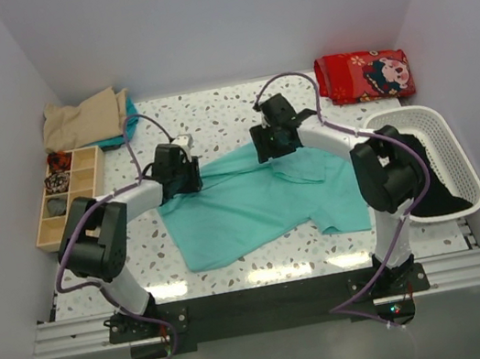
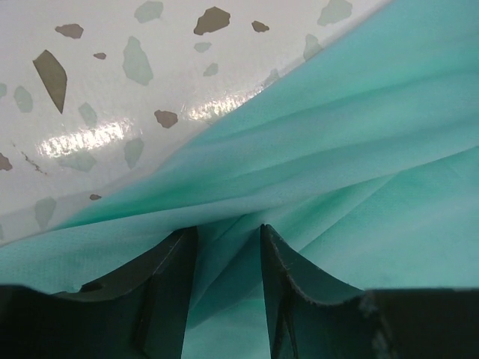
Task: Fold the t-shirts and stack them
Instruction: Fold the flattened tshirt in 1/3 of the way
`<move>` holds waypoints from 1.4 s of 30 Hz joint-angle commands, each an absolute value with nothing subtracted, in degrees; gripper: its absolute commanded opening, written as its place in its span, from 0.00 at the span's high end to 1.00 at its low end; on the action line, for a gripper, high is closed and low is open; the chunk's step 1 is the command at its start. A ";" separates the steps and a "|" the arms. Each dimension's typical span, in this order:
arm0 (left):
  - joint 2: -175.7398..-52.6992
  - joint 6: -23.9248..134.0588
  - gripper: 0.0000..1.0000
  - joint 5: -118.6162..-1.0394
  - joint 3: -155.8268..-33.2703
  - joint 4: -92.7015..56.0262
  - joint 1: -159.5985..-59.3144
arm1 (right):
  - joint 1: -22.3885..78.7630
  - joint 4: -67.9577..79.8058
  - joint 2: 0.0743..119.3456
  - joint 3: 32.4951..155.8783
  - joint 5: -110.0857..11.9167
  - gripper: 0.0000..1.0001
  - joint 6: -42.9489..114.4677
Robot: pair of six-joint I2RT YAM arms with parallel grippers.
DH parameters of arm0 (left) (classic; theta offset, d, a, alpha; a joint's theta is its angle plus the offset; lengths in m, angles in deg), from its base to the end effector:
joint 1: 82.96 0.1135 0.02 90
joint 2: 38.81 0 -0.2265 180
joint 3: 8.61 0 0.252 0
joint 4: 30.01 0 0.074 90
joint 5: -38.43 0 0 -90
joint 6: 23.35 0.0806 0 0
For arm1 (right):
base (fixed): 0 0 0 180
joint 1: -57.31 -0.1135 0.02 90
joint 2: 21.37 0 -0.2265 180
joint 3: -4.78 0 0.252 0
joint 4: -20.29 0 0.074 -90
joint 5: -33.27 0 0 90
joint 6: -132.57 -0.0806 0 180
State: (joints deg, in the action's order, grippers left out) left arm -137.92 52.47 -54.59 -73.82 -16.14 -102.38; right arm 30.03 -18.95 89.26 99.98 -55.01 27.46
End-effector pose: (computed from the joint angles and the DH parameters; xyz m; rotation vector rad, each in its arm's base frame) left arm 0.3465 -0.1266 0.0822 0.1358 2.4263 -0.3325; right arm 0.3829 0.2002 0.1323 -0.2833 2.5418 0.3303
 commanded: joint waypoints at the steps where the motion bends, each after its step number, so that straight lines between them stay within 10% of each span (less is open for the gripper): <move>1: -135.15 52.85 0.60 -56.84 -72.65 -17.91 -102.91 | 30.51 -19.85 91.21 101.87 -57.69 0.38 28.25; 9: -133.38 53.11 0.98 -59.56 -73.70 -16.32 -103.08 | 30.86 -21.08 96.75 108.28 -58.48 0.39 28.34; 31: -129.86 54.43 0.99 -60.18 -75.20 0.98 -103.87 | 32.00 -23.10 95.80 107.25 -59.71 0.40 28.77; 33: -130.39 54.69 0.92 -61.58 -75.73 2.13 -103.87 | 31.91 -23.80 94.30 106.71 -60.06 0.40 29.04; 35: -130.83 54.61 0.55 -62.11 -76.34 3.89 -103.87 | 31.91 -24.07 92.19 106.09 -60.59 0.40 29.56; 39: -129.87 54.61 0.36 -60.10 -76.78 5.91 -103.87 | 31.91 -24.15 89.73 106.44 -61.82 0.39 30.18; 40: -129.00 54.52 0.00 -59.31 -77.13 7.05 -103.87 | 32.00 -24.33 89.37 107.14 -62.35 0.39 30.36; 42: -127.68 54.52 0.00 -56.93 -77.22 7.67 -103.87 | 32.18 -24.07 89.28 107.67 -62.70 0.39 30.45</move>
State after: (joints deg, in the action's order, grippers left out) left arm -130.67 53.98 -60.30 -74.85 4.41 -103.67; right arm 31.77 -23.76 93.19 105.75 -60.41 28.99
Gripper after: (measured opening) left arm 0.936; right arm 0.608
